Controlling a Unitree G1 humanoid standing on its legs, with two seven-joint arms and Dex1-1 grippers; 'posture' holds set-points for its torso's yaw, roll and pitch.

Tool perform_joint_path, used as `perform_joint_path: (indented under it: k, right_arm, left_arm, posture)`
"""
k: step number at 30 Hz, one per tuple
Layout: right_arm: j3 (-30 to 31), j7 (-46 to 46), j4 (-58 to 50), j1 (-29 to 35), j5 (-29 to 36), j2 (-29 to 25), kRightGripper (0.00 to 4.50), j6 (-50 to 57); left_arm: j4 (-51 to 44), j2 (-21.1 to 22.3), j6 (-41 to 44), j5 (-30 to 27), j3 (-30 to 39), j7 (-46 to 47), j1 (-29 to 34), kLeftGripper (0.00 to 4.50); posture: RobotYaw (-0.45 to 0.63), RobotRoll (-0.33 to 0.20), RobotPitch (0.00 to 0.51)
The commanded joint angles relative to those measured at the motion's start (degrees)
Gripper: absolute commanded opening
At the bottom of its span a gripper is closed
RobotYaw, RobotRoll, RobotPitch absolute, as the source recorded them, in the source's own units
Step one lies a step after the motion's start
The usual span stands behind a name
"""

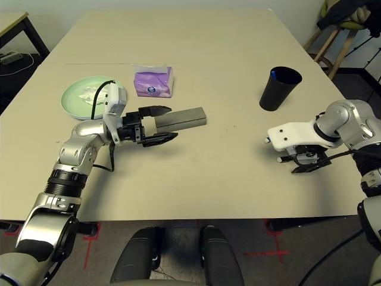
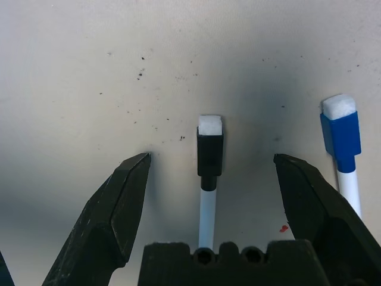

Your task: Organize and tidy the items on the table.

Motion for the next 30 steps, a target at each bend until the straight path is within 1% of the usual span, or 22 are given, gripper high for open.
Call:
perform_joint_path:
  k: [1,2,3,6,7,14,21,25,28,30]
  right_arm:
    - [-0.2,-0.8,0.1,1.0,-0.4,0.1,4.50,0.1]
    - [-0.2,-0.7,0.3,1.0,-0.5,0.2,4.50,0.5]
    - [-0.1,-0.8,0.5,1.1,-0.6,0.3,4.32,0.6]
    - [0.0,-0.5,0.8,1.1,-0.7,0.4,3.58,0.8]
    - [0.0,-0.5,0.9,1.1,-0.7,0.4,3.13,0.8]
    - [0.0,-0.6,1.1,0.7,-0.7,0.8,0.45,0.9]
    - [-0.4,0.0,0.7,0.5,0.0,1.1,0.41,1.6]
    - [-2.3,2.5,-0.9,0.2,3.3,1.3,0.41,4.9]
    - [-6.6,6.4,-5.1,-1.1,10.9,2.8,0.41,14.8]
    - [-9.0,6.8,-7.9,-1.7,14.0,3.6,0.41,20.2]
  left_arm:
    - [-1.7,0.4,-0.7,-0.3,-1.0,-0.3,1.0,4.47]
    - [-1.7,0.4,-0.6,-0.3,-1.1,-0.3,1.0,4.47]
    - [-1.7,0.4,-0.6,-0.3,-1.1,-0.2,1.0,4.49]
    - [-1.8,0.5,-0.5,-0.3,-1.1,-0.1,1.0,4.50]
    - [-1.9,0.6,-0.5,-0.3,-1.1,-0.1,1.0,4.50]
    - [-2.8,0.9,-0.5,-1.3,-1.1,-1.4,1.5,4.50]
    - [-3.4,2.1,0.8,-1.5,-1.8,-3.0,2.1,4.50]
    - [-3.2,2.8,0.2,-1.2,-2.3,-4.3,2.3,4.50]
    - [-3.2,2.6,0.7,-1.5,-2.3,-4.1,1.8,4.50]
    - [-3.0,2.3,1.1,-1.7,-2.1,-3.6,1.3,4.50]
  posture:
    - [0.12,0.000,0.116]
    - [0.12,0.000,0.117]
    - [0.12,0.000,0.117]
    - [0.12,0.000,0.116]
    - [0.12,0.000,0.116]
    - [0.13,0.000,0.113]
    - [0.12,0.000,0.110]
    - [0.12,0.000,0.107]
    - [0.11,0.000,0.103]
    - [0.11,0.000,0.101]
